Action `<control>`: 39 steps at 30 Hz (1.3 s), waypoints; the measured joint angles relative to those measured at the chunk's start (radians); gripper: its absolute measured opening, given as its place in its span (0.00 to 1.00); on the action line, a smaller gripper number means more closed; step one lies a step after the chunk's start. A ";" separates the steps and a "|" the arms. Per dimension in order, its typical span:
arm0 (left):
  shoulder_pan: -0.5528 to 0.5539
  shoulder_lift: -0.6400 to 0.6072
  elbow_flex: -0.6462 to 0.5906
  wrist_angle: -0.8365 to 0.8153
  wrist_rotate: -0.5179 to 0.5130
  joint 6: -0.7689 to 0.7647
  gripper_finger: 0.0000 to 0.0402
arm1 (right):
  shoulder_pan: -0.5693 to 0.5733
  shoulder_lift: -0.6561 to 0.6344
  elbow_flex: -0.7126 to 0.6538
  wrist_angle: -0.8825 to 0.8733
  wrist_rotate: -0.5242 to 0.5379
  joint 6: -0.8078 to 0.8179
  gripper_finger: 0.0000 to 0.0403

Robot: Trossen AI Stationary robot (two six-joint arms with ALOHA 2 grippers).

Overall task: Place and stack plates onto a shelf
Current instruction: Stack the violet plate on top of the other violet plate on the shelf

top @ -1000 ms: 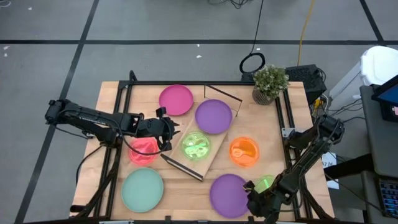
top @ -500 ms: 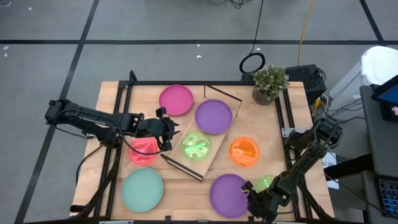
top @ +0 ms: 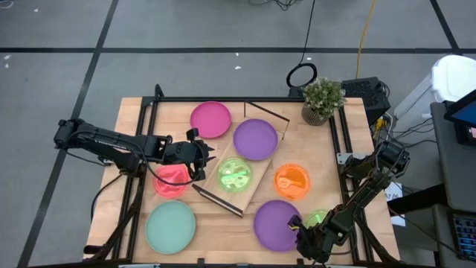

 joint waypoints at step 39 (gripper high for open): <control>0.000 0.000 0.000 -0.026 0.002 0.050 0.33 | -0.087 -0.146 0.333 -0.738 0.356 0.088 0.00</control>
